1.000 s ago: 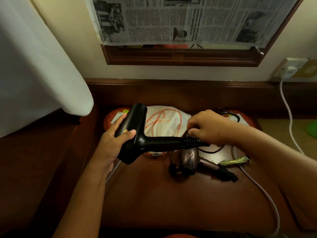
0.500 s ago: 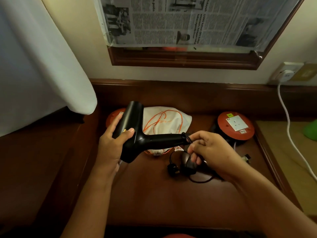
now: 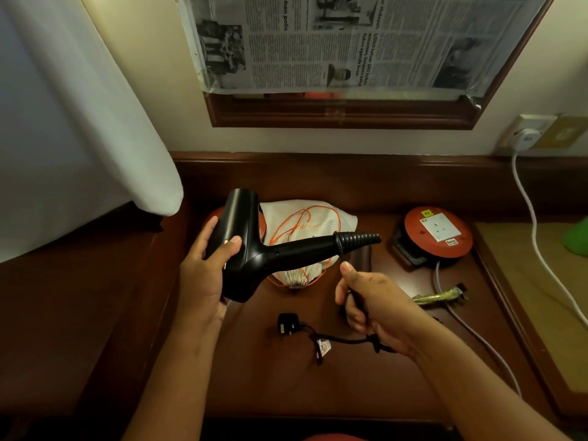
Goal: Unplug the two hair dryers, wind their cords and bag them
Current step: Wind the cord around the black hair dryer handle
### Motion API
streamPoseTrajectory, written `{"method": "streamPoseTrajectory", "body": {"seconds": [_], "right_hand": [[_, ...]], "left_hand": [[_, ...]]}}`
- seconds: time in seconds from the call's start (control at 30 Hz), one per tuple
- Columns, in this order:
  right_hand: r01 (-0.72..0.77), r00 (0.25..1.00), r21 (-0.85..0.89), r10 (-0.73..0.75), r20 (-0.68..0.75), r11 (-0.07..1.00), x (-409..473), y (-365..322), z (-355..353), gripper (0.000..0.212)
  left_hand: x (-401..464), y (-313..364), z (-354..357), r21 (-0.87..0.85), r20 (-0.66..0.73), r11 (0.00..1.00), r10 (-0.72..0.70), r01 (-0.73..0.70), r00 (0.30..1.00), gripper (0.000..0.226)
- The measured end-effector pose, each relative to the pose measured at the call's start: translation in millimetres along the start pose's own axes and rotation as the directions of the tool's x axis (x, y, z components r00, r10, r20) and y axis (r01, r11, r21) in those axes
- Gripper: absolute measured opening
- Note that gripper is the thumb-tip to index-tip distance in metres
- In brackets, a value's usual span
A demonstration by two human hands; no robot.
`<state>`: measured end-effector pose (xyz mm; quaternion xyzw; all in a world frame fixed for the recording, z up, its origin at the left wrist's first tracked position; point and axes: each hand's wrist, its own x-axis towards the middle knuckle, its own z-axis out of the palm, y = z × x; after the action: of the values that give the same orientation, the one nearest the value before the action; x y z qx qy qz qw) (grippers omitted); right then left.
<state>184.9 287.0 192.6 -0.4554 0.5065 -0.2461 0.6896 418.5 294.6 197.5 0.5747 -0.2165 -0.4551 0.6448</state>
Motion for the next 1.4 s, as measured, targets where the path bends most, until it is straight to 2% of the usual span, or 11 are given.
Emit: {"method": "streamPoseTrajectory", "body": {"seconds": [0.13, 0.23, 0.37, 0.5, 0.73, 0.8, 0.93, 1.07, 1.17, 1.27, 1.4], "right_hand": [[0.068, 0.991, 0.209, -0.090, 0.098, 0.976, 4.5, 17.0, -1.8, 0.035], [0.113, 0.981, 0.278, -0.151, 0.119, 0.954, 9.0, 27.5, -3.6, 0.026], [0.183, 0.983, 0.130, -0.186, 0.011, 0.974, 14.1, 36.2, -3.6, 0.028], [0.109, 0.991, -0.068, -0.114, -0.072, 0.992, 17.1, 35.1, -4.8, 0.042], [-0.003, 1.000, -0.177, 0.003, -0.001, 0.984, 17.0, 31.9, -4.6, 0.064], [-0.003, 0.997, -0.071, 0.009, 0.078, 0.997, 17.3, 35.5, -7.0, 0.063], [-0.006, 0.983, 0.244, -0.039, 0.179, 0.970, 20.0, 44.9, -13.8, 0.043], [0.073, 0.968, 0.314, -0.143, 0.205, 0.947, 25.2, 50.6, -21.4, 0.029], [0.094, 0.967, 0.323, -0.163, 0.194, 0.942, 29.1, 48.4, -25.3, 0.026], [0.071, 0.971, 0.280, -0.131, 0.201, 0.957, 28.6, 40.2, -30.2, 0.028], [-0.001, 0.983, 0.048, -0.008, 0.182, 0.999, 28.1, 24.2, -33.7, 0.029]], "left_hand": [[-0.2, 0.4, -3.4, -0.036, 0.005, 0.998, -0.045, 0.045, 0.999, 0.056], [-0.8, 2.4, -4.1, -0.046, 0.023, 0.997, -0.059, 0.060, 0.998, 0.055], [-2.4, 3.7, -2.6, -0.041, 0.043, 0.996, -0.075, 0.077, 0.996, 0.055], [-2.6, 4.7, -2.0, -0.043, 0.050, 0.995, -0.092, 0.095, 0.994, 0.054], [-1.1, 8.5, -4.0, -0.016, 0.075, 0.993, -0.118, 0.120, 0.990, 0.054], [-0.7, 9.8, -5.2, -0.008, 0.084, 0.991, -0.129, 0.130, 0.988, 0.053], [1.0, 11.9, -6.1, -0.004, 0.127, 0.990, -0.141, 0.142, 0.982, 0.052], [0.6, 14.7, -4.8, 0.008, 0.174, 0.989, -0.149, 0.150, 0.973, 0.059], [0.4, 16.6, -3.6, 0.005, 0.213, 0.987, -0.156, 0.159, 0.964, 0.057], [3.2, 17.6, -4.2, 0.031, 0.260, 0.987, -0.162, 0.159, 0.952, 0.052], [9.7, 17.8, -7.7, 0.108, 0.305, 0.981, -0.190, 0.164, 0.933, 0.063]]}}
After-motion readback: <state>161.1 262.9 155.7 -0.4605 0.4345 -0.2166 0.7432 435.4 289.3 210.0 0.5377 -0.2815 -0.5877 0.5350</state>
